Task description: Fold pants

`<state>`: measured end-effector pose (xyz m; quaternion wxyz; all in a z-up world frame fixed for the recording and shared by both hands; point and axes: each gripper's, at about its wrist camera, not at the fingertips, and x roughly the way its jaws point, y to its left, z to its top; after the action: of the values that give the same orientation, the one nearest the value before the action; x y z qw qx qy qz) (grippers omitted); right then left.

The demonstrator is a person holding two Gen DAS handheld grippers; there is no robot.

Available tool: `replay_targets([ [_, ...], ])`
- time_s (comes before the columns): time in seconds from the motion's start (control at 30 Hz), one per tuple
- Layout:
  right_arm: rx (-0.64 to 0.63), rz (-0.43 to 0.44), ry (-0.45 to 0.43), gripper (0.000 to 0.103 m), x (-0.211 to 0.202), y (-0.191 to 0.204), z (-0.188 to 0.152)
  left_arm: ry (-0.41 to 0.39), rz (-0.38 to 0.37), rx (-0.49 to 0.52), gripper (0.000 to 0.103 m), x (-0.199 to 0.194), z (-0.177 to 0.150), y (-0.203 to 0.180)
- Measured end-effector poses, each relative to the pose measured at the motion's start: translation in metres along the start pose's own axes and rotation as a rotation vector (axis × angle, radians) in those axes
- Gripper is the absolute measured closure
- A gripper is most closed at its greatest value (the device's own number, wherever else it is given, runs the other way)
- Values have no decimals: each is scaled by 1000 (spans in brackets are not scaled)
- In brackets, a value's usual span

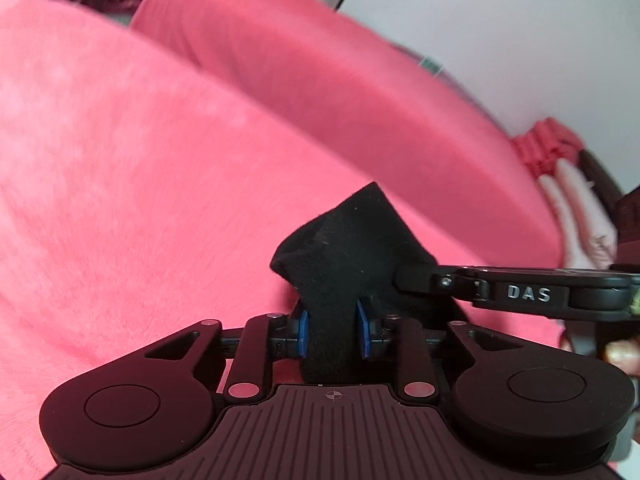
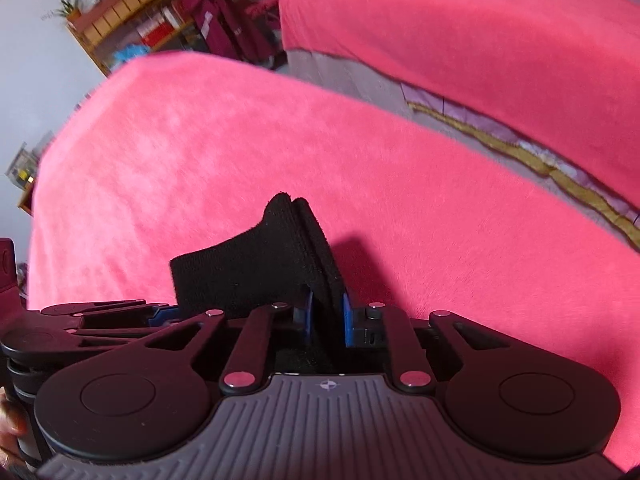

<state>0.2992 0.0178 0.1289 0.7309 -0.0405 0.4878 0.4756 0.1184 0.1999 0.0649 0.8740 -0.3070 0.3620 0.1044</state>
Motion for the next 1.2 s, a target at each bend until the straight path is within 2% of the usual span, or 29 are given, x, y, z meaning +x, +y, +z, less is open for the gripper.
replay_targets([
  [0.27,29,56,-150,86,-100,-6,-25,-86,-100,158,16,-78,-21,-87],
  [0.37,70,77,-214,86,-139,-18,-45,-97,-132,247,16,-97,-44,-131],
  [0.53,152,95,-302,86,-195,-46,-94,-72,-194,386,16,-113,-93,-196],
  [0.63,201,87,-338,87,-218,-67,-134,-37,-220,471,15,-109,-129,-226],
  [0.73,271,76,-360,87,-225,-90,-175,21,-254,540,15,-94,-167,-250],
  [0.87,408,52,-378,88,-217,-121,-228,113,-264,619,14,-61,-217,-261],
  [0.97,528,-6,-345,90,-195,-141,-264,202,-223,662,15,-28,-242,-264],
  [1.03,612,-45,-336,91,-186,-151,-285,237,-204,670,15,-12,-245,-261],
  [1.1,704,-15,-384,92,-190,-158,-303,242,-207,667,14,-8,-245,-262],
  [1.13,740,-17,-403,91,-195,-160,-308,241,-215,666,7,-8,-245,-262],
  [1.17,776,-25,-424,91,-200,-162,-313,243,-221,665,7,-9,-244,-263],
  [1.2,814,-31,-447,84,-205,-164,-317,245,-225,665,7,-8,-244,-263],
])
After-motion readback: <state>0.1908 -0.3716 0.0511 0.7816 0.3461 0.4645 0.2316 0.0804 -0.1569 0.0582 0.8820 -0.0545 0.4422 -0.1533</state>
